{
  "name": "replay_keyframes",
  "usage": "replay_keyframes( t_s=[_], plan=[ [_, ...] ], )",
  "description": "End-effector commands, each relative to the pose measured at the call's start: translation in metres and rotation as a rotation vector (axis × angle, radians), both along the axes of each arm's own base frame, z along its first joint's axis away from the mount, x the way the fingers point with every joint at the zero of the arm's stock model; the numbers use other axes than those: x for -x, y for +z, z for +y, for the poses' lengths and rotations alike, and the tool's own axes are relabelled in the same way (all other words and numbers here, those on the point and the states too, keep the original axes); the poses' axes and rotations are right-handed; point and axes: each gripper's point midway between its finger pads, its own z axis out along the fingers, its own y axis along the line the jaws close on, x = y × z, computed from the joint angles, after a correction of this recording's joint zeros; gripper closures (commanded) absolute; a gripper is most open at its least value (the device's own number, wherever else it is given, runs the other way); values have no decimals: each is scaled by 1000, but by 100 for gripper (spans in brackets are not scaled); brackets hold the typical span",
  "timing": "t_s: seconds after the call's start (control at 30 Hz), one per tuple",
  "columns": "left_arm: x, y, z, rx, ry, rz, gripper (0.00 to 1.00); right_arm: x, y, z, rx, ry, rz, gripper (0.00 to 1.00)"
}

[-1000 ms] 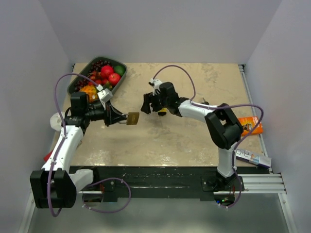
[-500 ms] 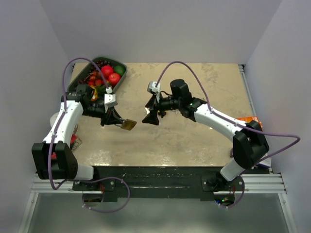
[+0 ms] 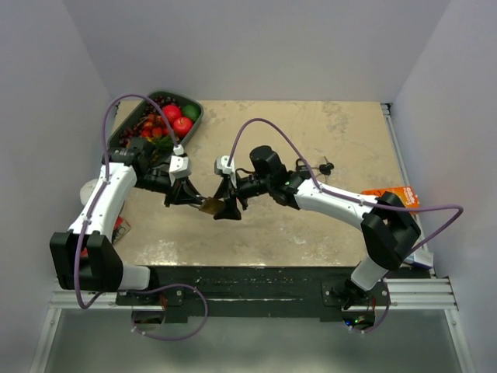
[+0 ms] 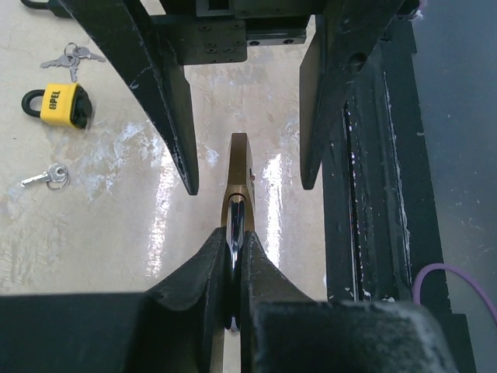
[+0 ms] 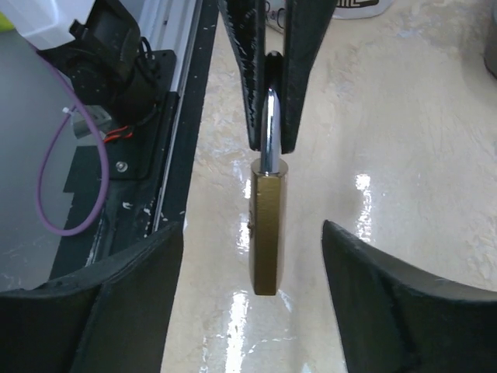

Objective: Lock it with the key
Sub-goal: Place the lock at the center of the board.

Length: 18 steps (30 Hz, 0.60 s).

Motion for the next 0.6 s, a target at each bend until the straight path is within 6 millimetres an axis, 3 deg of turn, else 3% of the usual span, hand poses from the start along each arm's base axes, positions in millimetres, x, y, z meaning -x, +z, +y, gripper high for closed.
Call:
replay_keyframes(
  t_s=[0.0, 0.13, 0.23, 0.27, 0.3, 0.33, 0.4, 0.43, 0.5, 0.57],
  plan=[
    [-2, 45, -14, 140, -20, -132, 100, -1, 9, 5, -43, 5, -25, 35],
    [-3, 48, -14, 149, -13, -123, 100, -2, 13, 9, -61, -10, -24, 57],
    [-4, 48, -15, 150, -4, -117, 100, -3, 16, 10, -66, -17, -19, 85],
    [-6, 49, -15, 149, 7, -112, 100, -4, 17, 10, -68, -22, -21, 100],
    [-7, 49, -14, 147, 19, -109, 88, -5, 19, 10, -68, -32, -21, 100],
    [-9, 50, -14, 144, 35, -105, 60, -6, 20, 9, -68, -48, -4, 100],
    [-16, 52, -7, 141, 90, -125, 33, -10, 20, 6, -65, -82, 12, 100],
    [-19, 54, -4, 145, 117, -134, 11, -16, 25, 4, -75, -124, 26, 100],
    [-40, 64, 8, 136, 268, -156, 1, -27, 25, -5, -82, -190, 71, 100],
    [-57, 78, 21, 144, 418, -196, 1, -48, 30, -15, -99, -308, 116, 100]
  ],
)
